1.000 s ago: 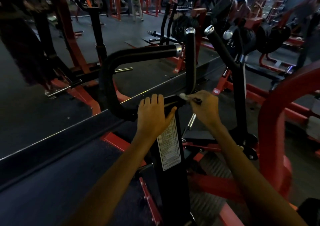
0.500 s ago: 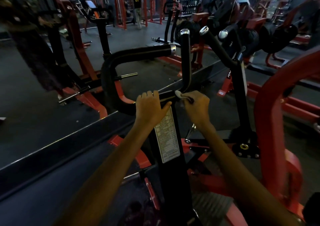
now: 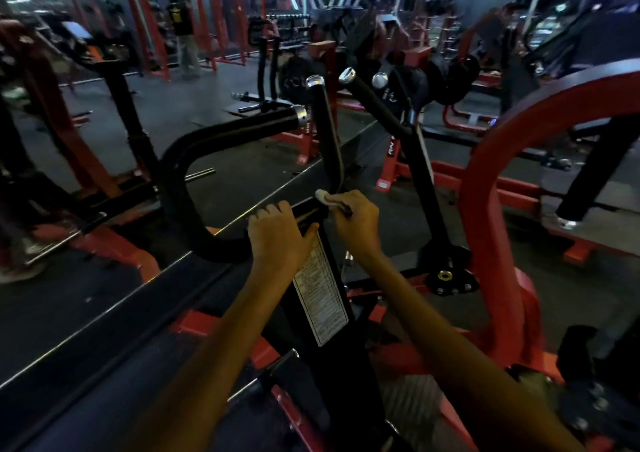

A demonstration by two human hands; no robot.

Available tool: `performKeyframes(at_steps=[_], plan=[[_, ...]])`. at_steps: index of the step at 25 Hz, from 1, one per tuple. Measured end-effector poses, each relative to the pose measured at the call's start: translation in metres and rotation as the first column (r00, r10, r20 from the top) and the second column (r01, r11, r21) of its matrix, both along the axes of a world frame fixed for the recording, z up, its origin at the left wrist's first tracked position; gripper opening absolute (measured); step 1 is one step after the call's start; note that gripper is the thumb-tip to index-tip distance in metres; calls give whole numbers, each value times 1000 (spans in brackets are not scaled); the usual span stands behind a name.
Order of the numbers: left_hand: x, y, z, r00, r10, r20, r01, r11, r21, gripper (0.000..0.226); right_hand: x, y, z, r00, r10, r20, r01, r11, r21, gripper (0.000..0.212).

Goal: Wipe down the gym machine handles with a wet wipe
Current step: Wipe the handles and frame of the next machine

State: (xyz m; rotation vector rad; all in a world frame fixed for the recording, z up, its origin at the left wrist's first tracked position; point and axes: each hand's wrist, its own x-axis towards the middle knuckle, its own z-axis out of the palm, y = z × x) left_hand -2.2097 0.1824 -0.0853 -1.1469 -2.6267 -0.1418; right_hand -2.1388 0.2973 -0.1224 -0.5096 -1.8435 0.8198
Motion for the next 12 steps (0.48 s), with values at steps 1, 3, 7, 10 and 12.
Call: performKeyframes(at_steps=[1,3,7,10,12], plan=[[-2,1,2,1000,-17,25,18,1000,-16,64,1,2,3,999,-4,41,5,1000,-4,13],[-6,4,7,991,-49,126,49,999,1,68,7,5,11,985,-42,165,42,999,2,10],[4,13,11,959,-255,122,253,967,36,80,30,4,20,926,-138,353,134,990,35,15],[24,19,10,892,-440,100,439,898,34,79,56,-2,24,883,-269,384,278,960,33,15],[36,24,7,844,-529,88,529,848,19,76,77,-15,28,867,-338,365,355,935,23,8]])
